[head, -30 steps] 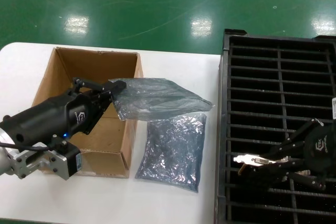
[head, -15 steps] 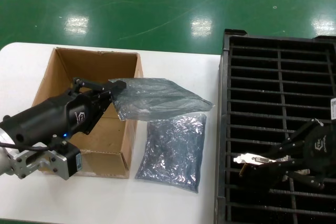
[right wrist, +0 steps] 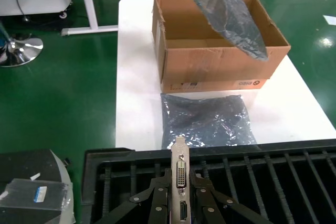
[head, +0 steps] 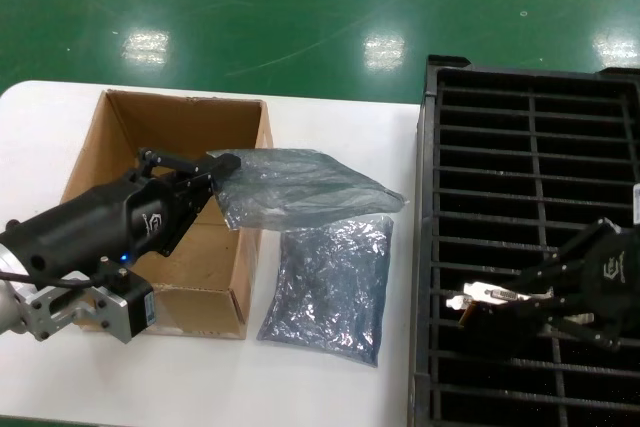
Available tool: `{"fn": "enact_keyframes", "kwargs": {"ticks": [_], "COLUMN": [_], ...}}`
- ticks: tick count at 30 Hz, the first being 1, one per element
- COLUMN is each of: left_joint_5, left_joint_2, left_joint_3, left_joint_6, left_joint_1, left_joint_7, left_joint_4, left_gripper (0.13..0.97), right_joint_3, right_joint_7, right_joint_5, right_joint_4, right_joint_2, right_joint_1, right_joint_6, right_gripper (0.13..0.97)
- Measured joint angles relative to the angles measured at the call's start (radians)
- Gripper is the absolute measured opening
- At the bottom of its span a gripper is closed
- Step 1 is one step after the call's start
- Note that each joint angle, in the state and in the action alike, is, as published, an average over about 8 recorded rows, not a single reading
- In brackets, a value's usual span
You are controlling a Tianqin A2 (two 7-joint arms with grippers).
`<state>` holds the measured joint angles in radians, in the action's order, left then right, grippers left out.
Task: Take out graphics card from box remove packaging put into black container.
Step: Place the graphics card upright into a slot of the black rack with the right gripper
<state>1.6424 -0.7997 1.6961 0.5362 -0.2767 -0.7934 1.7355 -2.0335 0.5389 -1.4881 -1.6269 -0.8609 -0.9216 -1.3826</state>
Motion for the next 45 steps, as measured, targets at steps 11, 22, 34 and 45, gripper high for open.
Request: {"fn": "enact_keyframes", "kwargs": {"ticks": [11,22,34,45], "left_joint_5": [0.0,0.0,0.0,0.0], "left_joint_2": [0.0,0.0,0.0,0.0], "left_joint_3": [0.0,0.0,0.0,0.0], "left_joint_6": [0.0,0.0,0.0,0.0], "left_joint_1": [0.0,0.0,0.0,0.0], "left_joint_7": [0.0,0.0,0.0,0.0], "left_joint_4": [0.0,0.0,0.0,0.0], "left_gripper": [0.139,0.139,0.139,0.139], "right_joint_3": [0.004,-0.002,0.002,0.037], "right_joint_7": [-0.005,-0.015,-0.015,-0.011], "right_joint_5": [0.005,0.014,0.025,0.08], "right_joint_4": [0.005,0.004,0.004,0.002], "right_joint_2": [-0.001,-0.004,0.002,0.028], "right_joint_1": [0.008,0.018,0.018,0.054], "right_joint_6": [0.007,0.0,0.011,0.137], "right_gripper": [0.187,0.192,0.262,0.427]}}
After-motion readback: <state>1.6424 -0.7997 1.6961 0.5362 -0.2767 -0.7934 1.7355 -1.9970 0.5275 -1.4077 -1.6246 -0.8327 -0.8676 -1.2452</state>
